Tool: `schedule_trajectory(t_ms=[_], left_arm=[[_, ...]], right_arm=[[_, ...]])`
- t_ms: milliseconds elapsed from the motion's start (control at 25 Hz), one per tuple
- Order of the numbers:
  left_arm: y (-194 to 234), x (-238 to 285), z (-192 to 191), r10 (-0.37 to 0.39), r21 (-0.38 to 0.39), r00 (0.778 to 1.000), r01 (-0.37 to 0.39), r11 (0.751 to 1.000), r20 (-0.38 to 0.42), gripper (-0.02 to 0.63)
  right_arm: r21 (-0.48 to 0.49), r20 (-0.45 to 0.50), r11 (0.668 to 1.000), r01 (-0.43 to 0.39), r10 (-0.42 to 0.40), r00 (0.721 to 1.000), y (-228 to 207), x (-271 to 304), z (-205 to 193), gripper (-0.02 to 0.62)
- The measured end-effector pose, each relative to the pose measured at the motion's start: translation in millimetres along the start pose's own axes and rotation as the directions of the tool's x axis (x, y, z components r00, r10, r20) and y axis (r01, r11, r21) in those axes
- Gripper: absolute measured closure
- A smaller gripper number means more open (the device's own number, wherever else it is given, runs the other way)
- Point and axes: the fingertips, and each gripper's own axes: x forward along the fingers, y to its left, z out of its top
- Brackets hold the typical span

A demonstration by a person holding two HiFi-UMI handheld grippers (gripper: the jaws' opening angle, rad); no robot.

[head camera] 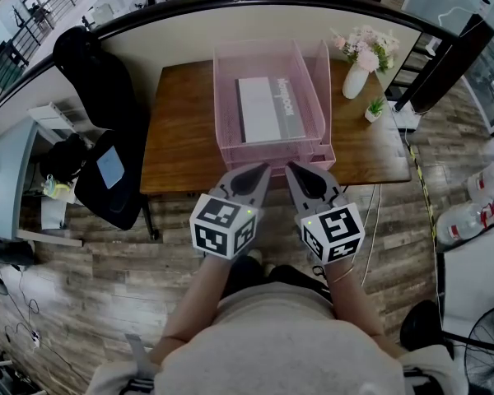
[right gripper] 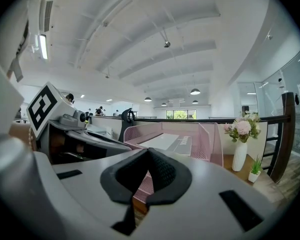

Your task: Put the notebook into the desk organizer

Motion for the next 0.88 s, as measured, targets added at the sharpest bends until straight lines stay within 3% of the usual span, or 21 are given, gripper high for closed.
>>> schedule_trajectory(t_ms=[880], left_arm=[[11, 1, 3, -0.002, -0.021, 1.0, 0.002, 1.0, 0.013, 0.595]], right_arm=[[-0.008, 0.001, 1.0, -0.001, 0.001, 1.0, 0, 8, -2, 0.586]])
